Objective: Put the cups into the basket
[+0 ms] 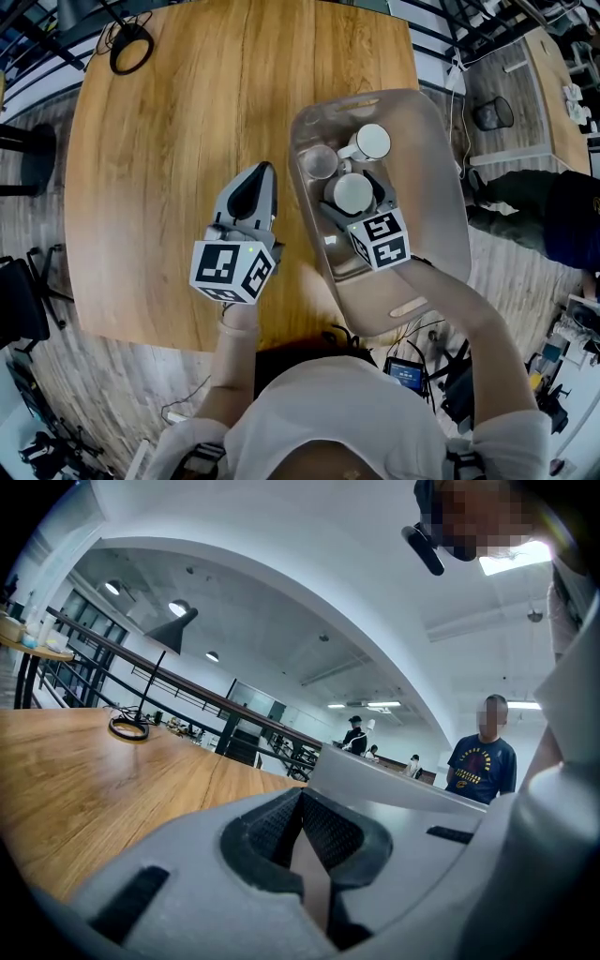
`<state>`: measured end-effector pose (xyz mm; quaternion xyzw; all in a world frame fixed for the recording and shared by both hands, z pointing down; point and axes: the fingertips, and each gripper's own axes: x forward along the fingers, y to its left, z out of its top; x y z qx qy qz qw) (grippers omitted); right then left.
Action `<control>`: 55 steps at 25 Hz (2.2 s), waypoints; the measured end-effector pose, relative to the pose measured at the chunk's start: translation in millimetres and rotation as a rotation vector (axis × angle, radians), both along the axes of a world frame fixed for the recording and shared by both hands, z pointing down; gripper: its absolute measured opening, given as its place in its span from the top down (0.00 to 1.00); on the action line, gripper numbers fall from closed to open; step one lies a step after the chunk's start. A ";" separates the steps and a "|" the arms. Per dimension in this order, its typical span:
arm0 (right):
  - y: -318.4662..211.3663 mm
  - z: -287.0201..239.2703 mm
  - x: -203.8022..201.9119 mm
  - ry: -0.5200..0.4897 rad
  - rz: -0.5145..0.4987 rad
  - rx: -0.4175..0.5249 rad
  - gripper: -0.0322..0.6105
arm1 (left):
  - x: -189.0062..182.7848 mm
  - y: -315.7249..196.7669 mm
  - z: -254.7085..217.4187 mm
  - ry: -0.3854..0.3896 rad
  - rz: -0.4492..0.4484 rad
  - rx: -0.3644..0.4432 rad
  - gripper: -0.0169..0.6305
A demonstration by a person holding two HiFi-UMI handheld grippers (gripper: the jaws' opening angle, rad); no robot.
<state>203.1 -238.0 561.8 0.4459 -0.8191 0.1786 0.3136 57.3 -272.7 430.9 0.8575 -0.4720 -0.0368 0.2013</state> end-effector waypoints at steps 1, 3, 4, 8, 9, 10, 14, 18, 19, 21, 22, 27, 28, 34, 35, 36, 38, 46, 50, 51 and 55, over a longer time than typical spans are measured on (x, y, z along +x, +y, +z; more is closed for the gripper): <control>0.4 -1.7 0.1 0.002 -0.001 -0.001 0.24 | -1.1 0.8 -1.6 -0.001 0.000 0.003 0.96; 1.4 -6.6 0.4 0.005 -0.002 0.002 0.24 | -2.7 2.9 -5.1 -0.002 -0.002 0.009 0.96; 1.9 -8.9 0.4 0.006 -0.003 0.003 0.24 | -3.1 4.2 -6.9 -0.002 -0.003 0.011 0.96; 3.0 -15.7 -0.9 0.008 -0.009 0.007 0.24 | -2.4 8.2 -14.3 -0.003 0.002 0.029 0.96; 3.3 -17.9 -1.1 0.008 -0.010 0.010 0.24 | -1.9 9.1 -16.6 -0.004 0.004 0.035 0.96; 3.9 -20.5 -1.1 0.007 -0.011 0.013 0.24 | -1.3 10.2 -19.1 -0.005 0.006 0.040 0.96; 7.8 -32.5 -0.4 0.006 -0.014 0.028 0.24 | -0.6 15.9 -28.5 -0.010 0.008 0.055 0.96; 3.9 -47.1 4.4 0.008 0.024 0.070 0.24 | -0.4 21.7 -35.9 -0.018 0.012 0.066 0.96; 3.0 -50.5 5.2 0.007 0.033 0.077 0.24 | -0.3 22.9 -37.9 -0.020 0.014 0.069 0.96; 3.0 -54.9 6.0 0.007 0.049 0.076 0.24 | -0.5 25.4 -41.1 -0.027 0.018 0.074 0.96; 3.8 -56.5 6.2 0.008 0.056 0.071 0.24 | -0.5 26.8 -42.3 -0.031 0.020 0.075 0.96; 3.1 -69.2 5.6 -0.035 0.088 0.063 0.24 | 0.1 34.3 -45.6 -0.049 0.032 0.074 0.96; 1.2 -75.6 5.6 -0.057 0.103 0.073 0.24 | 0.4 35.9 -46.4 -0.052 0.035 0.074 0.96; -13.6 -131.5 13.3 -0.193 0.229 0.218 0.24 | 4.3 45.5 -53.6 -0.058 0.055 0.085 0.96; -15.1 -139.7 15.0 -0.226 0.258 0.235 0.24 | 5.1 46.9 -53.7 -0.060 0.058 0.084 0.96; -15.8 -146.4 16.1 -0.253 0.282 0.247 0.24 | 6.2 48.3 -53.7 -0.061 0.062 0.083 0.96; -14.8 -156.7 16.9 -0.280 0.304 0.268 0.24 | 9.2 51.8 -54.3 -0.063 0.071 0.084 0.96; 3.0 -189.9 15.2 -0.241 0.321 0.408 0.53 | 15.4 68.5 -62.0 -0.071 0.102 0.101 0.96; 14.7 -202.8 18.2 -0.190 0.347 0.463 0.93 | 18.0 80.4 -65.3 -0.070 0.116 0.109 0.96; 17.3 -205.3 17.7 -0.187 0.344 0.466 0.93 | 19.3 82.8 -66.6 -0.070 0.121 0.112 0.96; 25.9 -224.6 16.6 -0.167 0.341 0.510 0.93 | 19.5 90.0 -72.6 -0.071 0.134 0.122 0.96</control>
